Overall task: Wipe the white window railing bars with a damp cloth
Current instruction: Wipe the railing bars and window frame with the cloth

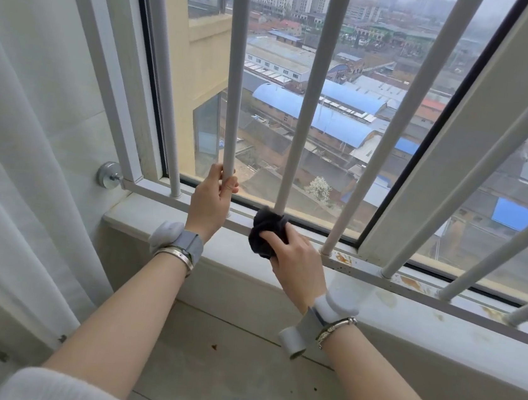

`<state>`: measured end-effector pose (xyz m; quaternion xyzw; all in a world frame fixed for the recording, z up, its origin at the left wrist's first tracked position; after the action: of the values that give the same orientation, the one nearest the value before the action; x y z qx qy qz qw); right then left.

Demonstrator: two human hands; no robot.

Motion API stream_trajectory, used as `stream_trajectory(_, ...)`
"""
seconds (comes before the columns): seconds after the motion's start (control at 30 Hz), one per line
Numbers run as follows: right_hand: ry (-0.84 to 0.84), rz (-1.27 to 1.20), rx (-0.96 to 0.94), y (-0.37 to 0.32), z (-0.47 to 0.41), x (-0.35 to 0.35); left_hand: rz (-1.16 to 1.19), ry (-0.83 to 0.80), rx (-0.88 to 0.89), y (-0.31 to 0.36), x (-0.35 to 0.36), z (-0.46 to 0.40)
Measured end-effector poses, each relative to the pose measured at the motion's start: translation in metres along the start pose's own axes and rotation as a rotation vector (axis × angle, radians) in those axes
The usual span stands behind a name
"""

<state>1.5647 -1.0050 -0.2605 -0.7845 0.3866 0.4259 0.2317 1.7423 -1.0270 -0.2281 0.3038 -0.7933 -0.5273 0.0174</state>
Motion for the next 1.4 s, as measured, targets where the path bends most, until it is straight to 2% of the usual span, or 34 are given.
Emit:
stream_trajectory(0.1,0.028,0.084,-0.063,0.002,0.000,-0.013,0.006,0.003,0.010,0.000,0.001,0.000)
stream_trajectory(0.17,0.037,0.096,-0.028,0.005,-0.001,-0.017,0.006,0.008,0.016,0.000,0.000,0.000)
stream_trajectory(0.33,-0.153,0.147,-0.026,-0.006,0.001,0.021,0.001,0.012,0.006,0.000,0.000,0.000)
stream_trajectory(0.5,0.010,0.248,-0.114,0.004,-0.002,0.018,-0.003,0.015,0.000,0.001,0.001,0.001)
stream_trajectory(0.7,0.105,0.426,-0.158,0.031,0.035,0.004,0.010,0.005,-0.013,0.001,0.001,0.000)
stream_trajectory(0.97,-0.013,0.357,-0.202,-0.003,-0.001,0.019,-0.016,0.025,-0.016,0.004,0.001,0.002)
stream_trajectory(1.27,0.011,0.441,-0.521,0.058,0.066,-0.018,0.033,0.009,-0.063,0.008,0.003,0.004)
stream_trajectory(1.33,0.035,0.439,-0.513,0.064,0.074,-0.032,0.051,0.006,-0.098,0.006,0.003,0.006)
stream_trajectory(1.4,0.068,0.422,-0.399,0.074,0.078,-0.052,0.087,-0.008,-0.147,0.003,0.005,0.010)
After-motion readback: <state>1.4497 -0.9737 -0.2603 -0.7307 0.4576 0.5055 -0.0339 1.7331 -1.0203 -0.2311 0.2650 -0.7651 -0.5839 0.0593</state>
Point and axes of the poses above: each hand's wrist, its own z-axis away from the middle knuckle, its own x-axis out of the palm, y = z × x, the point moved 5 cm from there along -z, towards the middle knuckle, and after that the axes turned 9 degrees about z, right-handed, at the moved point
